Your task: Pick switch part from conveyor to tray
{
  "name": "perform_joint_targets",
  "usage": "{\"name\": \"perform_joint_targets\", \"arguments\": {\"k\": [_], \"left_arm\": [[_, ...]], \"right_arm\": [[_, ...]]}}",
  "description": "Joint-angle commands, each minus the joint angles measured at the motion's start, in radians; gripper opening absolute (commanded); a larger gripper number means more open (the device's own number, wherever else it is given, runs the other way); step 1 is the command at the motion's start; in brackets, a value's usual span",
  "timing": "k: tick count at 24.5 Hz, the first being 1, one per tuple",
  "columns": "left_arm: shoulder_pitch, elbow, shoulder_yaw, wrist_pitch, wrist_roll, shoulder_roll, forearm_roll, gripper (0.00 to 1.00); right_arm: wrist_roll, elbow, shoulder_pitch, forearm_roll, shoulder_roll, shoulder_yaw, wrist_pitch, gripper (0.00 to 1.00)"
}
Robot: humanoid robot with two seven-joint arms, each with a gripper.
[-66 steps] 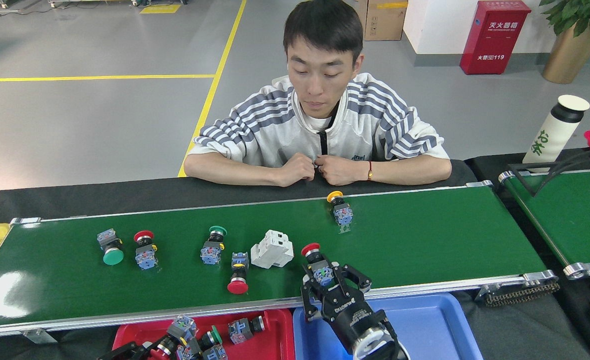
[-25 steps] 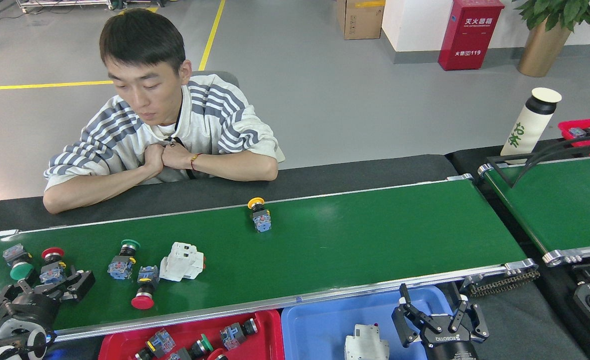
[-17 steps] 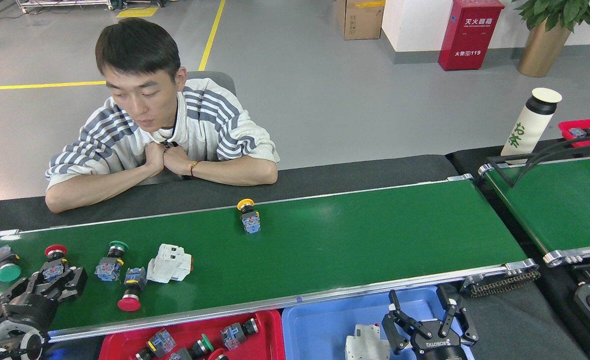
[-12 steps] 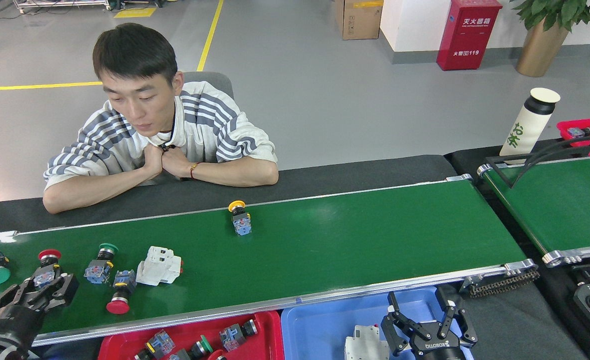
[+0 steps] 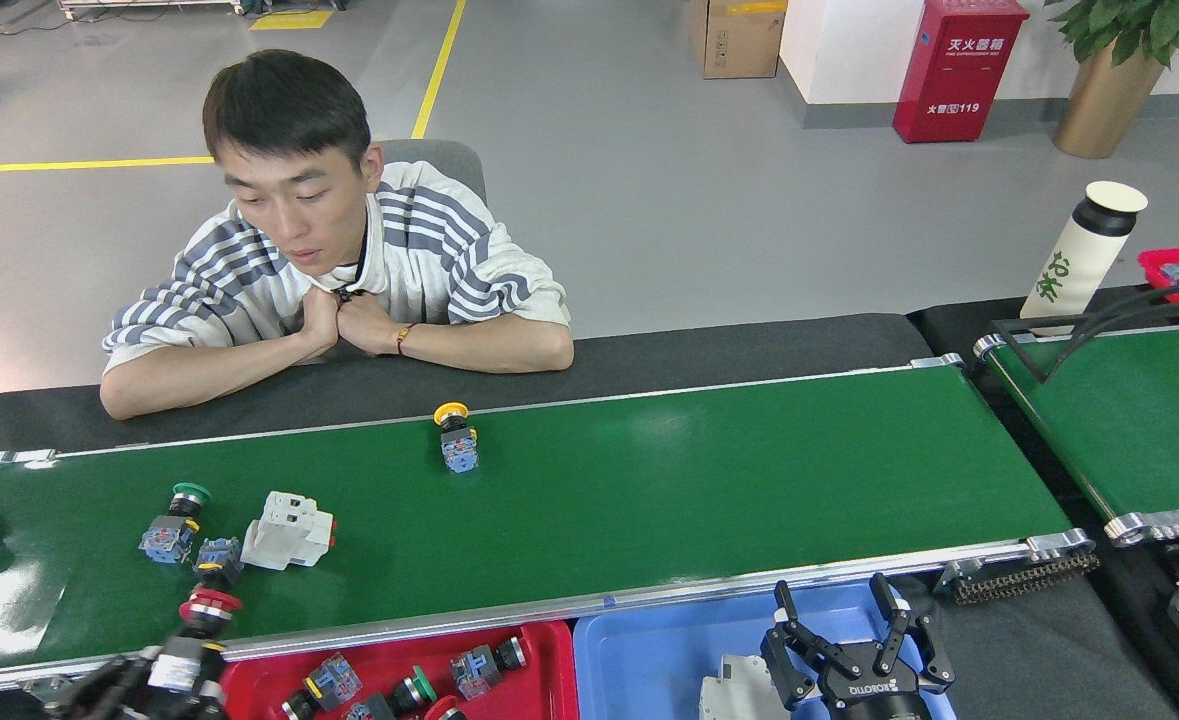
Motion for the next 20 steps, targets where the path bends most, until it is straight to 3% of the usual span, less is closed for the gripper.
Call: {"name": "perform_joint_targets", "arguments": {"k": [1,2,6,7,11,15,17,18,20], "left_arm": [[0.0,-0.028,-0.073,-0.008,0.011,-0.007,-0.046,0.08],[0.0,-0.04,-0.117,-0.008,0.011,-0.015,-0.068,0.14],[0.002,-0.046,-0.132,-0.008,0.012,-0.086,-0.085,0.78],[0.007,-0.048,-0.119,-0.008,0.016,-0.092,-0.082,1.0],[0.039,-0.038,0.033,-0.008,0.017,-0.106,-0.036,1.0],[0.04,0.002,0.322,-0.008,0.012,-0.182,0.004,1.0],[0.025,0.048,0.405,-0.008,0.009,-0.188,-0.002,1.0],[0.016,0.078,0.415,0.015,0.009,-0.182,-0.006,1.0],[0.007,0.114,0.415,0.162,0.009,-0.159,-0.029,1.0]], "right_arm": [[-0.001,-0.026,0.002,0.002,-0.03,0.0,-0.004,1.0],[-0.001,-0.029,0.007,0.002,-0.042,0.0,-0.004,1.0],[-0.001,-0.031,0.01,0.002,-0.044,0.0,0.0,1.0],[-0.001,-0.034,0.019,0.002,-0.044,0.0,0.0,1.0],[-0.005,-0.055,0.055,0.002,-0.048,-0.002,-0.003,1.0],[-0.005,-0.058,0.058,0.002,-0.048,-0.003,-0.001,1.0],[-0.007,-0.058,0.065,0.002,-0.048,-0.003,-0.003,1.0],[-0.007,-0.06,0.067,0.002,-0.05,-0.003,-0.003,1.0],[-0.005,-0.06,0.067,0.002,-0.05,-0.003,-0.003,1.0]]}}
